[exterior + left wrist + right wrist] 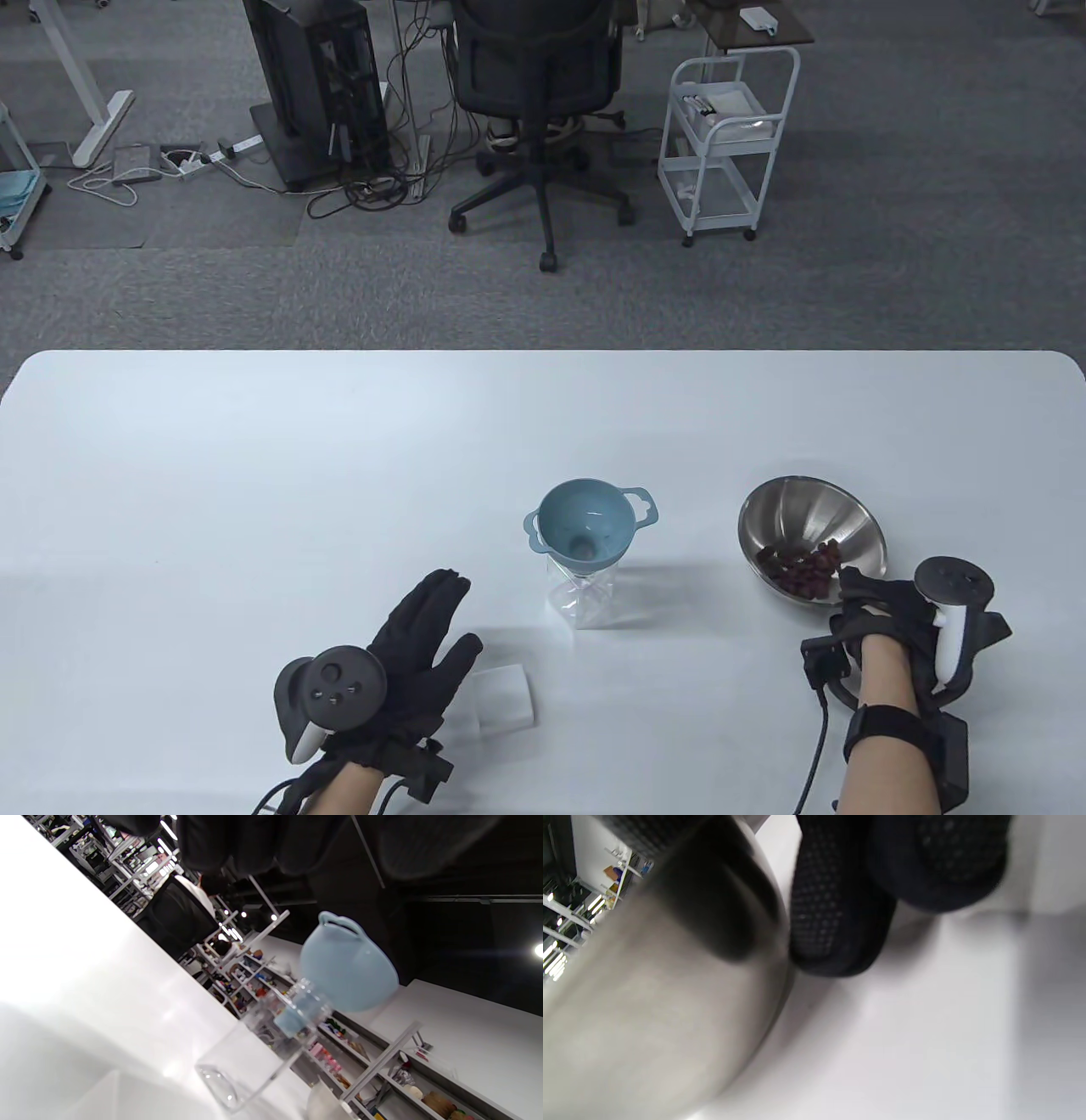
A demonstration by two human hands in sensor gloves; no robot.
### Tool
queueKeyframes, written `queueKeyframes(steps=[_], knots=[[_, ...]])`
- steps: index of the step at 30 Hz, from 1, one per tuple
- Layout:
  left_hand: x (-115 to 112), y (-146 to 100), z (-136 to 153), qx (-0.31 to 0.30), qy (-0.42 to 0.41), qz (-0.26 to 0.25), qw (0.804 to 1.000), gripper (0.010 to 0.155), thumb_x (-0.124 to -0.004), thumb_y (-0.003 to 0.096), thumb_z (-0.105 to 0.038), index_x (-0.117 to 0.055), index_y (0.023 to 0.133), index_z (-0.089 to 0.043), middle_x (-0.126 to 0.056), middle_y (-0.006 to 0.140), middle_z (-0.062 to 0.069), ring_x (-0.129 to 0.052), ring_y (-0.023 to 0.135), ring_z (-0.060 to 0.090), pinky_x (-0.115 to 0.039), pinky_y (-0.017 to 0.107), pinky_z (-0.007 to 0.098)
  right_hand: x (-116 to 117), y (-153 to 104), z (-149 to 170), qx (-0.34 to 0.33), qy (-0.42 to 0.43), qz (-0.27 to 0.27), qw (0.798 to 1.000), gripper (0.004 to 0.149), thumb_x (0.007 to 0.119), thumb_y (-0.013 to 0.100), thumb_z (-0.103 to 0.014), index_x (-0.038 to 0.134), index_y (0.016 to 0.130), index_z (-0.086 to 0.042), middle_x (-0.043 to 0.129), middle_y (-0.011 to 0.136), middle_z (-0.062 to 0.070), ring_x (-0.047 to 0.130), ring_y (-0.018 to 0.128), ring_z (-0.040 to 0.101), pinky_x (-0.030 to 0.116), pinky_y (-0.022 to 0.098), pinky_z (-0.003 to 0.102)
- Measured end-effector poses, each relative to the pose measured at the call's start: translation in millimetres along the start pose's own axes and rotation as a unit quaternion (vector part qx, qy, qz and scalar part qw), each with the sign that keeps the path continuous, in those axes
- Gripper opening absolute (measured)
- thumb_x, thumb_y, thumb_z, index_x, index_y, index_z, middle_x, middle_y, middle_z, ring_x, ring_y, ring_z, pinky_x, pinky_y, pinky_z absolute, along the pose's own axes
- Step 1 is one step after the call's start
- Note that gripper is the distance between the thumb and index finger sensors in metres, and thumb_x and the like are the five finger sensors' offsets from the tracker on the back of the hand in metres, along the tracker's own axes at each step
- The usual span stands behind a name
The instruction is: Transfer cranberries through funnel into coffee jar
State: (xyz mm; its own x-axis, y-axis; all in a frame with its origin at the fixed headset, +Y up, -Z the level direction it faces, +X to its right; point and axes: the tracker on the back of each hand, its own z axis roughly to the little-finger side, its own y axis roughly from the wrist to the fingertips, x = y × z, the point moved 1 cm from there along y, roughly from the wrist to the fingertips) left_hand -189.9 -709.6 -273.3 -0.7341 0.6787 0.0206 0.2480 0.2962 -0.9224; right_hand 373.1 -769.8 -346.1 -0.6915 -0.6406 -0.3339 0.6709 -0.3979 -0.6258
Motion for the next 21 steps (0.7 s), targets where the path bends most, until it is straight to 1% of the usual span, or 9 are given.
queueKeyframes(steps=[3, 5, 7, 9, 12, 15, 17, 18, 21], knots=[[-0.1, 0.1, 0.3, 0.001, 0.001, 0.001, 1.0, 0.071, -0.065, 0.0521, -0.06, -0.059, 0.111, -0.022, -0.057, 0.12, 0.013, -0.064, 0.11, 0.044, -0.054, 0.075, 0.065, 2.0, 1.6, 1.8, 0.013, 0.031, -0.023, 0.999, 0.065, 0.085, 0.054, -0.027, 0.05, 0.091, 0.014, 0.094, 0.079, 0.017, 0.111, 0.029, 0.002, 0.092, 0.014, 0.023], [-0.2, 0.4, 0.5, 0.001, 0.002, 0.002, 1.0, 0.071, -0.065, 0.052, -0.06, -0.059, 0.111, -0.022, -0.057, 0.119, 0.013, -0.064, 0.109, 0.045, -0.054, 0.075, 0.065, 3.9, 0.9, 3.3, 0.02, 0.057, -0.036, 0.997, 0.057, 0.083, 0.054, -0.022, 0.055, 0.09, 0.014, 0.095, 0.078, 0.018, 0.112, 0.027, 0.003, 0.093, 0.012, 0.022], [-0.5, 0.8, 0.5, 0.0, 0.003, 0.004, 1.0, 0.071, -0.065, 0.0521, -0.06, -0.059, 0.111, -0.022, -0.057, 0.12, 0.013, -0.064, 0.109, 0.044, -0.053, 0.076, 0.065, 5.1, 0.0, 4.3, 0.019, 0.069, -0.042, 0.997, 0.047, 0.083, 0.054, -0.019, 0.065, 0.086, 0.01, 0.095, 0.076, 0.019, 0.113, 0.026, 0.005, 0.094, 0.012, 0.022], [-0.8, 1.2, 0.2, -0.002, 0.008, 0.006, 1.0, 0.071, -0.065, 0.0521, -0.06, -0.059, 0.111, -0.022, -0.057, 0.12, 0.013, -0.064, 0.109, 0.044, -0.053, 0.076, 0.065, 6.2, -2.2, 4.7, 0.015, 0.085, -0.045, 0.995, 0.041, 0.083, 0.054, -0.017, 0.071, 0.084, 0.008, 0.096, 0.074, 0.021, 0.114, 0.023, 0.008, 0.095, 0.01, 0.022], [-1.1, 1.3, -0.1, -0.004, 0.013, 0.006, 1.0, 0.071, -0.066, 0.0521, -0.06, -0.059, 0.111, -0.022, -0.057, 0.12, 0.013, -0.064, 0.109, 0.044, -0.053, 0.076, 0.065, 6.3, -9.0, 2.6, 0.001, 0.099, -0.047, 0.994, 0.039, 0.083, 0.054, -0.016, 0.072, 0.083, 0.009, 0.096, 0.074, 0.022, 0.114, 0.023, 0.01, 0.095, 0.009, 0.022], [-1.4, 2.0, -0.4, -0.008, 0.016, 0.009, 1.0, 0.071, -0.065, 0.0522, -0.06, -0.059, 0.111, -0.022, -0.057, 0.12, 0.012, -0.064, 0.11, 0.044, -0.053, 0.076, 0.065, -0.6, -19.8, -7.2, -0.025, 0.104, -0.046, 0.993, 0.039, 0.083, 0.053, -0.015, 0.072, 0.082, 0.009, 0.096, 0.073, 0.023, 0.114, 0.023, 0.01, 0.096, 0.009, 0.022], [-2.7, 3.1, -1.0, -0.011, 0.02, 0.013, 1.0, 0.071, -0.065, 0.0523, -0.06, -0.059, 0.111, -0.022, -0.057, 0.12, 0.012, -0.064, 0.11, 0.044, -0.053, 0.076, 0.065, -9.4, -30.2, -19.0, -0.053, 0.091, -0.036, 0.994, 0.039, 0.084, 0.053, -0.015, 0.073, 0.081, 0.01, 0.096, 0.072, 0.023, 0.115, 0.022, 0.01, 0.096, 0.008, 0.022], [-3.8, 3.7, -1.3, -0.012, 0.021, 0.015, 1.0, 0.071, -0.065, 0.0522, -0.06, -0.059, 0.112, -0.022, -0.057, 0.12, 0.012, -0.064, 0.11, 0.044, -0.053, 0.076, 0.065, -14.8, -36.7, -26.5, -0.069, 0.084, -0.03, 0.994, 0.039, 0.084, 0.053, -0.015, 0.073, 0.081, 0.01, 0.096, 0.072, 0.023, 0.115, 0.017, 0.015, 0.096, 0.008, 0.022], [-6.0, 4.5, -1.5, -0.013, 0.025, 0.021, 0.999, 0.071, -0.065, 0.0522, -0.06, -0.059, 0.111, -0.022, -0.057, 0.12, 0.012, -0.064, 0.11, 0.044, -0.053, 0.076, 0.065, -26.5, -52.2, -44.5, -0.103, 0.074, -0.013, 0.992, 0.039, 0.084, 0.053, -0.015, 0.074, 0.081, 0.01, 0.096, 0.072, 0.024, 0.115, 0.017, 0.016, 0.096, 0.009, 0.022]])
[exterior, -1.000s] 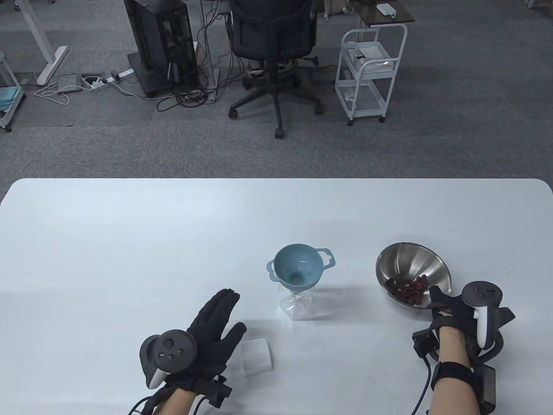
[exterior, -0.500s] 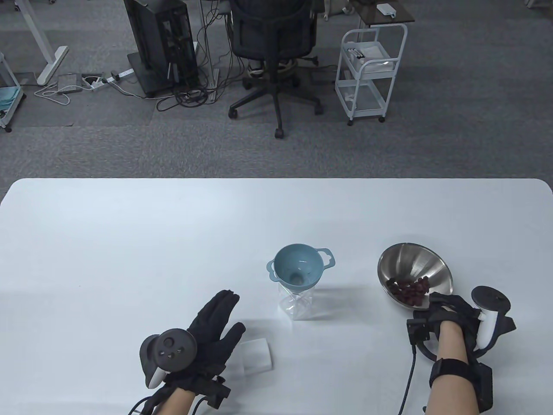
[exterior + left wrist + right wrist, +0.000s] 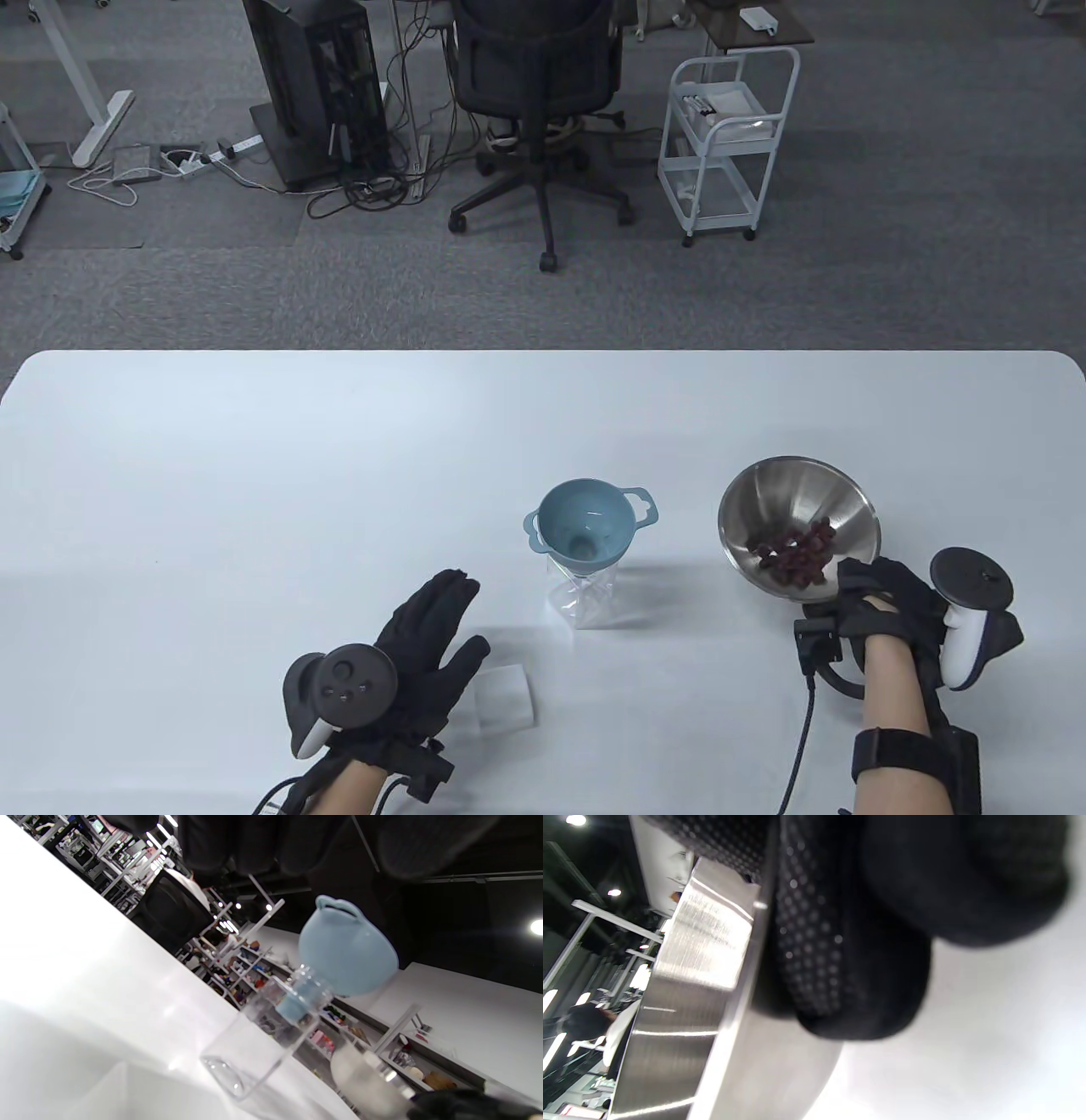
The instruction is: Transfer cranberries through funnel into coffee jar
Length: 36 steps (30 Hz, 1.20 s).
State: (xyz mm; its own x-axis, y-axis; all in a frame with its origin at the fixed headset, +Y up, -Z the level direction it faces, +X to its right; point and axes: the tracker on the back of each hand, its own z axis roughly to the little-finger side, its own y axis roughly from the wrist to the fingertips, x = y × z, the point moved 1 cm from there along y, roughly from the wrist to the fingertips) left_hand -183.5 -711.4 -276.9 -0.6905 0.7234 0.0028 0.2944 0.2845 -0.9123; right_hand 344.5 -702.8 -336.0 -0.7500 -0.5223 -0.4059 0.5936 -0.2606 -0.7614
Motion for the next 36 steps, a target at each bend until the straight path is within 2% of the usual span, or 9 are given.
queueKeyframes(steps=[5, 6, 13, 21, 36], knots=[[-0.1, -0.5, 0.2, -0.002, 0.001, -0.001, 1.0, 0.07, -0.065, 0.0523, -0.06, -0.059, 0.111, -0.022, -0.056, 0.12, 0.012, -0.064, 0.11, 0.044, -0.053, 0.076, 0.065, -11.9, -25.3, -44.3, -0.062, -0.024, 0.031, 0.997, 0.039, 0.084, 0.053, -0.015, 0.074, 0.081, 0.01, 0.096, 0.072, 0.024, 0.115, 0.017, 0.016, 0.096, 0.009, 0.022], [-0.2, -0.7, 0.2, -0.002, 0.0, -0.002, 1.0, 0.07, -0.065, 0.0522, -0.06, -0.059, 0.111, -0.023, -0.057, 0.12, 0.012, -0.064, 0.11, 0.044, -0.053, 0.076, 0.066, -14.0, -31.9, -54.9, -0.076, -0.034, 0.038, 0.996, 0.038, 0.084, 0.053, -0.015, 0.074, 0.081, 0.01, 0.096, 0.073, 0.024, 0.115, 0.022, 0.011, 0.097, 0.009, 0.022], [-1.2, -1.4, 0.6, -0.004, -0.005, -0.002, 1.0, 0.07, -0.065, 0.0523, -0.06, -0.06, 0.111, -0.022, -0.057, 0.12, 0.012, -0.065, 0.109, 0.044, -0.053, 0.075, 0.065, -14.0, -68.8, -111.8, -0.151, -0.07, 0.074, 0.983, 0.038, 0.084, 0.054, -0.014, 0.074, 0.081, 0.01, 0.096, 0.073, 0.024, 0.115, 0.022, 0.013, 0.097, 0.01, 0.023], [-2.4, -2.5, 0.4, -0.004, -0.008, 0.0, 1.0, 0.07, -0.065, 0.0524, -0.06, -0.06, 0.111, -0.022, -0.057, 0.12, 0.013, -0.065, 0.109, 0.044, -0.053, 0.075, 0.065, 15.4, -108.5, -162.4, -0.241, -0.14, 0.101, 0.955, 0.037, 0.083, 0.054, -0.014, 0.074, 0.081, 0.01, 0.096, 0.073, 0.024, 0.115, 0.022, 0.013, 0.097, 0.01, 0.024], [-1.9, -2.8, 1.2, 0.0, -0.012, -0.001, 1.0, 0.069, -0.065, 0.0526, -0.059, -0.061, 0.111, -0.022, -0.057, 0.12, 0.013, -0.066, 0.109, 0.044, -0.054, 0.075, 0.065, 62.0, -153.6, -195.9, -0.362, -0.222, 0.14, 0.894, 0.036, 0.083, 0.054, -0.014, 0.074, 0.082, 0.009, 0.096, 0.074, 0.023, 0.116, 0.023, 0.014, 0.097, 0.012, 0.024]])
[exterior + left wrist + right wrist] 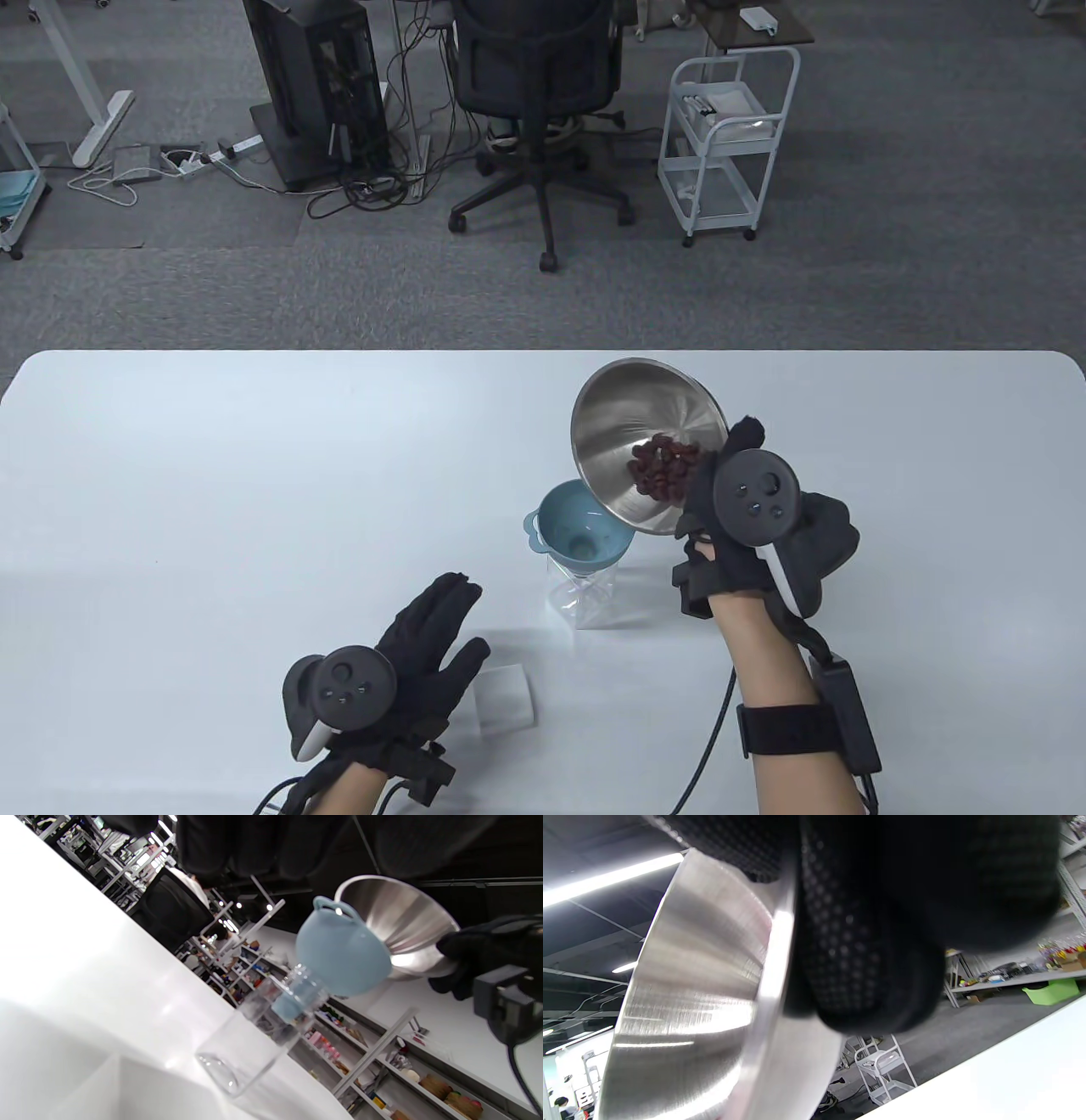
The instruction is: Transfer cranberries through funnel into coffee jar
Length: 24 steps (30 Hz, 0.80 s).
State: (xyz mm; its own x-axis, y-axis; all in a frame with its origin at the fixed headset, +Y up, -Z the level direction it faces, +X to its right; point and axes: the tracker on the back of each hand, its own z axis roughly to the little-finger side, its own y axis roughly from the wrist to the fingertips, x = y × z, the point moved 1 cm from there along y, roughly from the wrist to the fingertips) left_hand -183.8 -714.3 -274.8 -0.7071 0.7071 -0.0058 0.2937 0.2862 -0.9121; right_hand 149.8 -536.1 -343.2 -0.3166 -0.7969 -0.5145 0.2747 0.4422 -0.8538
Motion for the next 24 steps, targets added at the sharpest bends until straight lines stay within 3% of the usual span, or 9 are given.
queueKeyframes(steps=[7, 14, 24], knots=[[0.0, 0.0, 0.0, 0.0, 0.0, 0.0, 1.0, 0.069, -0.065, 0.0526, -0.059, -0.061, 0.11, -0.022, -0.057, 0.12, 0.013, -0.066, 0.109, 0.044, -0.054, 0.075, 0.065, 4.7, -7.6, -18.1, -0.045, -0.015, 0.013, 0.999, 0.036, 0.083, 0.055, -0.014, 0.074, 0.082, 0.008, 0.095, 0.075, 0.022, 0.116, 0.024, 0.014, 0.097, 0.013, 0.024], [0.8, 0.0, 0.3, 0.004, -0.001, -0.001, 1.0, 0.069, -0.065, 0.0525, -0.059, -0.062, 0.11, -0.022, -0.057, 0.12, 0.013, -0.066, 0.109, 0.044, -0.054, 0.075, 0.065, 4.5, -22.7, -37.1, -0.131, -0.061, 0.063, 0.987, 0.036, 0.082, 0.056, -0.014, 0.073, 0.083, 0.006, 0.095, 0.077, 0.021, 0.116, 0.024, 0.015, 0.097, 0.014, 0.024], [1.1, 0.5, 0.7, 0.005, 0.0, -0.001, 1.0, 0.069, -0.065, 0.0526, -0.059, -0.061, 0.11, -0.022, -0.058, 0.12, 0.012, -0.066, 0.109, 0.044, -0.054, 0.075, 0.065, 6.9, -34.7, -42.8, -0.186, -0.082, 0.095, 0.974, 0.035, 0.082, 0.056, -0.013, 0.073, 0.084, 0.006, 0.094, 0.078, 0.021, 0.116, 0.025, 0.016, 0.098, 0.015, 0.025]])
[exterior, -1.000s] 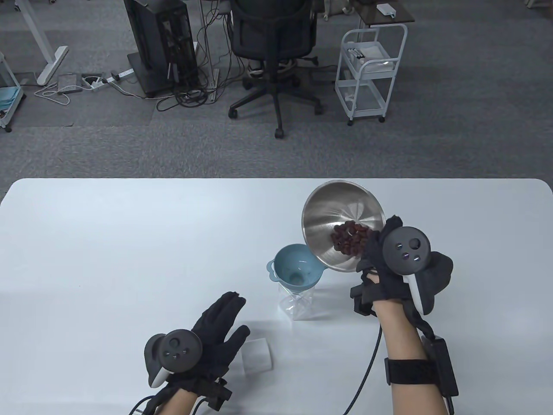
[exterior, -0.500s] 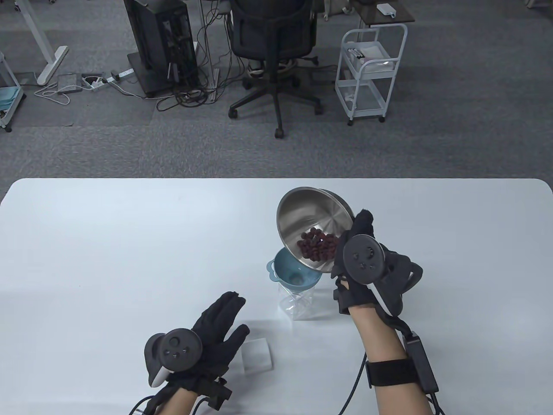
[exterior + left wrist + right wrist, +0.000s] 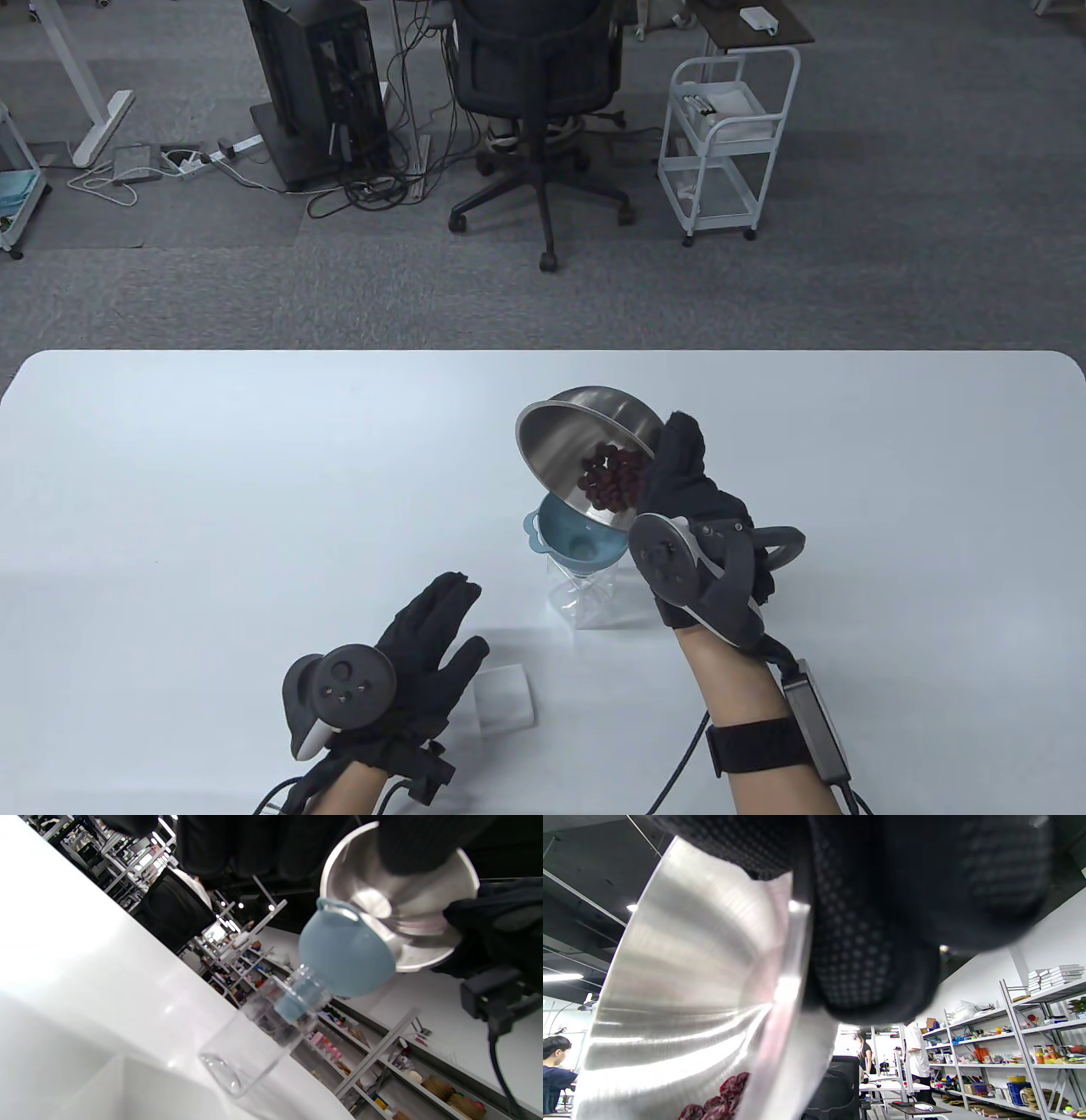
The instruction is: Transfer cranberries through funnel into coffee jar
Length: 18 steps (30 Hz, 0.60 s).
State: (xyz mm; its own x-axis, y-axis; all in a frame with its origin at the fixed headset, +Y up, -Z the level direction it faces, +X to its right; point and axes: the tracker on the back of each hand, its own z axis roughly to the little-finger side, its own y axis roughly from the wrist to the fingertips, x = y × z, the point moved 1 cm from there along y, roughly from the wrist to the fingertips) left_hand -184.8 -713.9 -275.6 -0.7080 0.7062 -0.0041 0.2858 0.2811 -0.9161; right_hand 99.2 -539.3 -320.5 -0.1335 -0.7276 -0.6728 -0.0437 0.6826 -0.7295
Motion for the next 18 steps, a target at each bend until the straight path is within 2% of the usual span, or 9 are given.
queueKeyframes(steps=[18], knots=[[-0.2, 0.0, 0.0, 0.001, 0.002, 0.002, 1.0, 0.069, -0.065, 0.0526, -0.06, -0.061, 0.111, -0.022, -0.057, 0.12, 0.013, -0.066, 0.109, 0.044, -0.054, 0.075, 0.065, -0.7, -2.1, -2.7, -0.014, -0.012, 0.009, 1.0, 0.034, 0.082, 0.057, -0.013, 0.072, 0.084, 0.005, 0.094, 0.078, 0.021, 0.116, 0.026, 0.017, 0.098, 0.015, 0.025]])
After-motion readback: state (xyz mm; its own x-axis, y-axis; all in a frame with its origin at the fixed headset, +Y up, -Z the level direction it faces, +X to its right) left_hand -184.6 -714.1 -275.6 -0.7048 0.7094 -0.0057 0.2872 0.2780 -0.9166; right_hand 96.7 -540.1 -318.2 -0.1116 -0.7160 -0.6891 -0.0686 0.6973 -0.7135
